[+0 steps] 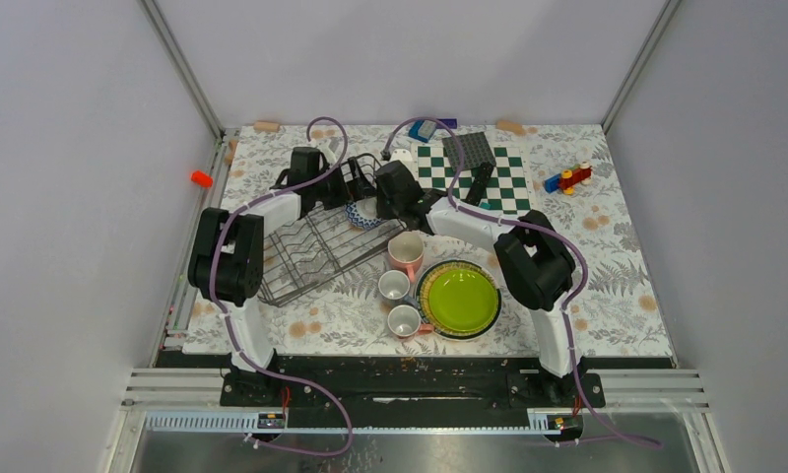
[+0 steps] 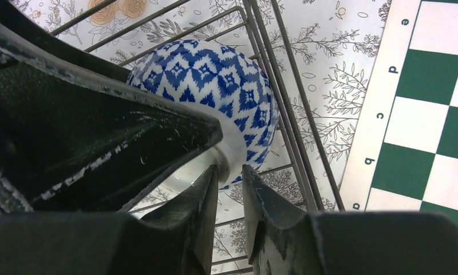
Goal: Unload the mixed dishes from the dish rack
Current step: Pick up the bowl from the dish rack.
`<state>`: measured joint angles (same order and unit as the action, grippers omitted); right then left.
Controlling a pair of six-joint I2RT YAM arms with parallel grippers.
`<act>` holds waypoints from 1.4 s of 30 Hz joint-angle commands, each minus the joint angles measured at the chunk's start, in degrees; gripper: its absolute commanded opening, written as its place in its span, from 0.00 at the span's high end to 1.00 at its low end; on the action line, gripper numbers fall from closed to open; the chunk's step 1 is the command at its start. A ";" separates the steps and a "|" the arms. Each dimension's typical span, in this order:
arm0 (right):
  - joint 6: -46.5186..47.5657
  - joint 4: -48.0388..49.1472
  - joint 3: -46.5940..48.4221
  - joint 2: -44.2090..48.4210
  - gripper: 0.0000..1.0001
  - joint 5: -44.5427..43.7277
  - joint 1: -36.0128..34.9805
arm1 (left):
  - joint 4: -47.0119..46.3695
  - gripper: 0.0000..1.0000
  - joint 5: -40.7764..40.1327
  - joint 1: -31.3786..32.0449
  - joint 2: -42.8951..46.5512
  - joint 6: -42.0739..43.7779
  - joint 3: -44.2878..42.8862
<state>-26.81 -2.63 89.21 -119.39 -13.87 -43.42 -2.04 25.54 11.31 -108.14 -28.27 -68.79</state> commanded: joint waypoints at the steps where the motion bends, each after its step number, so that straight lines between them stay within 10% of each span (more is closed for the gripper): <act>1: 1.48 -3.08 -1.23 2.40 0.72 -1.23 1.18 | -5.79 0.01 11.10 -0.06 -1.45 -0.87 -0.80; 28: 1.68 -2.36 -1.74 4.52 0.66 -2.59 1.81 | -37.73 0.16 31.10 -2.71 3.10 -16.11 14.39; 40: 0.83 -1.43 -3.05 5.33 0.64 -1.30 1.79 | -56.20 0.49 32.39 -2.71 -2.20 -29.28 14.41; 41: 0.82 -1.31 -13.91 5.43 0.64 -1.25 1.80 | -57.25 0.52 32.66 -2.75 -2.59 -30.05 14.33; 42: 0.80 -1.31 -4.58 5.45 0.64 -1.25 1.79 | -57.67 0.53 32.79 -2.72 -2.93 -30.62 14.16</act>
<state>-25.54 -3.03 84.68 -116.25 -15.27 -41.34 -49.60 55.66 8.38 -109.21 -54.37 -53.84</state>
